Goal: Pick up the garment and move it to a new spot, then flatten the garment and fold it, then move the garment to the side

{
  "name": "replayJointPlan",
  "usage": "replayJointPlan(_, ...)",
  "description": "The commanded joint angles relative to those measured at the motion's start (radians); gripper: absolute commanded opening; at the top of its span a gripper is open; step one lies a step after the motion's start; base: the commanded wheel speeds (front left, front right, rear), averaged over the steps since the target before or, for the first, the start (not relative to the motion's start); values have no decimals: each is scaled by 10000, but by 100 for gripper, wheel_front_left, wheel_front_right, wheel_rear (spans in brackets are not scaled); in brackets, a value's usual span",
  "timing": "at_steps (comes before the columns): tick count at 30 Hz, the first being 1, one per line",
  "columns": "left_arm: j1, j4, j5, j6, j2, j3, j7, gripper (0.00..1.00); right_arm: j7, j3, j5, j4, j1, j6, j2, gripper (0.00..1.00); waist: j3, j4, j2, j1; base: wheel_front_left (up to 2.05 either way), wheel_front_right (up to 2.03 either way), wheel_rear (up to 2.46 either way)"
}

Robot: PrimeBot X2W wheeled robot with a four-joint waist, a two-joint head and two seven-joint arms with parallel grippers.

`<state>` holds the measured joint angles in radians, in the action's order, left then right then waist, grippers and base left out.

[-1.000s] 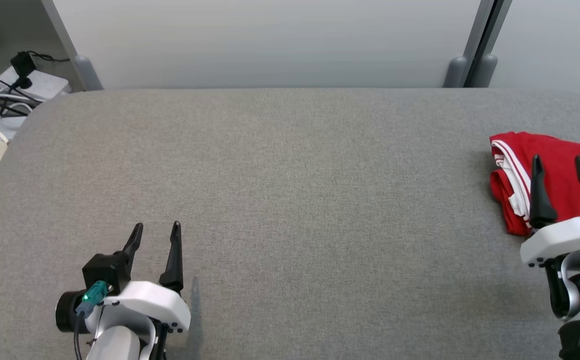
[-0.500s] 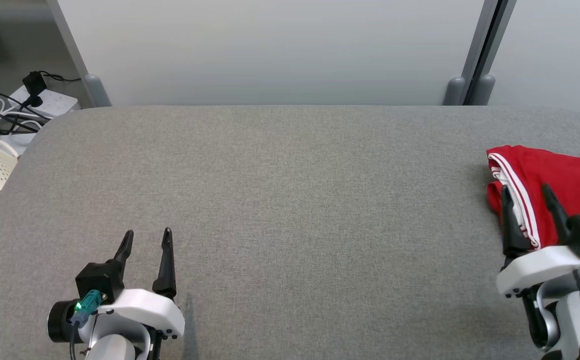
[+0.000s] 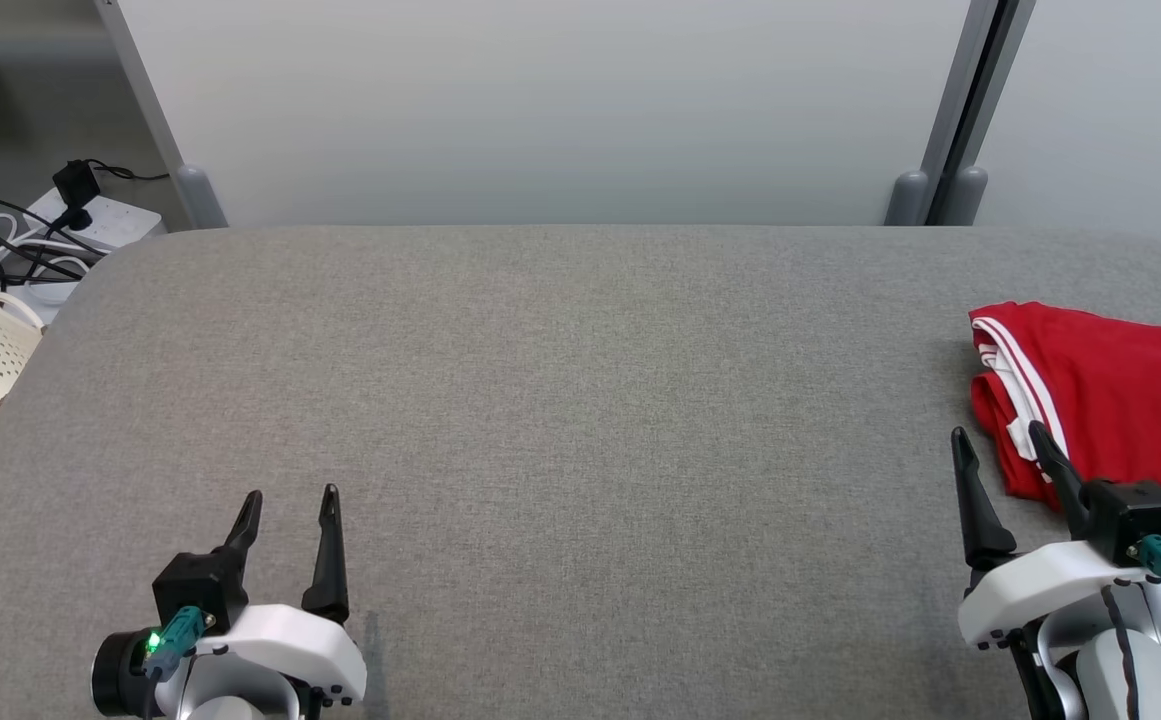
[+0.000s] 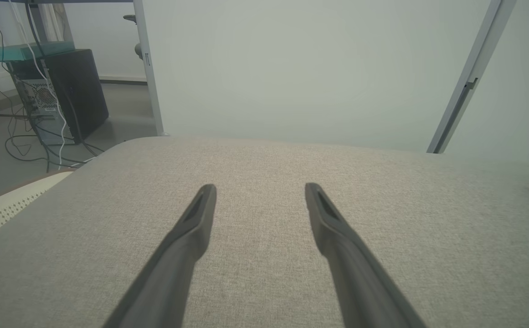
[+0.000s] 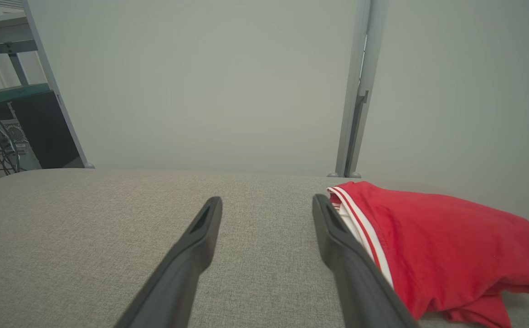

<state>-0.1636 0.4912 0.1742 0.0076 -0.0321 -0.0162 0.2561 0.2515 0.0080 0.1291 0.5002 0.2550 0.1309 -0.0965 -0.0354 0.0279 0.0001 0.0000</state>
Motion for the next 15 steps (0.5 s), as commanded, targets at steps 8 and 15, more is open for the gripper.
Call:
replayJointPlan(8,-55,-305,-72,103,-181,348,57,100,103,218,133,-161,62,-2,28,100,-46,-99,-1,0,0,0,0)
replayJointPlan(15,163,-46,34,-41,-2,44,-1,0,0,34,151,54,-41,0,52,0,-4,-134,-1,0,0,0,0)
